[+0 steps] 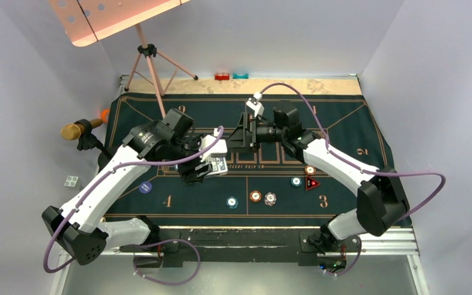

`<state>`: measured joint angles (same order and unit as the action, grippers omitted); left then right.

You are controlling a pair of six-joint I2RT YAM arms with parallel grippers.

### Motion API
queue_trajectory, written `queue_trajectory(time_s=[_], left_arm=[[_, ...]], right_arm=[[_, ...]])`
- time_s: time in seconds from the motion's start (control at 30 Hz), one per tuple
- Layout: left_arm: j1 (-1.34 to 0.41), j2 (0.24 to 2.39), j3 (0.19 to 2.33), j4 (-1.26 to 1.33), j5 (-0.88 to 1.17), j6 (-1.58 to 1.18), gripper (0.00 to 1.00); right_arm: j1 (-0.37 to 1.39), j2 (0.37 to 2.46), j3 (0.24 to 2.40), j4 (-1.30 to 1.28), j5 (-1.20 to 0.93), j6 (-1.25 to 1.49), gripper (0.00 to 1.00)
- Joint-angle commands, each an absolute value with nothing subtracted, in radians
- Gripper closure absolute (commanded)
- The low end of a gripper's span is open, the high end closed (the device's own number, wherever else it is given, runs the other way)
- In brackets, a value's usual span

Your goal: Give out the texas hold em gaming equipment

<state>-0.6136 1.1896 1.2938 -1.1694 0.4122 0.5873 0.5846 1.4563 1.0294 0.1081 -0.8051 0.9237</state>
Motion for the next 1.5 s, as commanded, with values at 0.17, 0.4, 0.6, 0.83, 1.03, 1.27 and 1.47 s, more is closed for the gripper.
queue_trajectory(time_s=[0.17,0.4,0.6,0.83,1.03,1.27,1.47], left_arm=[[-0.614,1.218,1.334,-1.122,0.429,0.576,1.0],[-0.614,1.211,1.358,-1.119,0.428,0.571,1.0],[-0.614,1.21,1.367,-1.11,0.434,0.562,1.0],[-0.615,1.198,1.369,-1.113,0.436,0.558,1.0],[-0.614,1.191,1.371,-1.115,0.444,0.555,1.0],[-0.614,1.194,1.381,-1.115,0.452,0.549,1.0],[-0.614,1.191,1.384,-1.118,0.452,0.549,1.0]], right_arm=[[0.668,1.465,1.045,0.23,-0.894,0.945,0.03],[0.669,1.514,1.044,0.2,-0.93,0.935,0.1],[0.669,1.525,1.026,0.187,-0.949,0.923,0.26],[0.656,1.504,0.996,0.191,-0.945,0.928,0.4],[0.633,1.467,0.952,0.23,-0.941,0.956,0.44],[0.63,1.456,0.928,0.25,-0.94,0.972,0.48],[0.617,1.44,0.908,0.258,-0.937,0.977,0.53]])
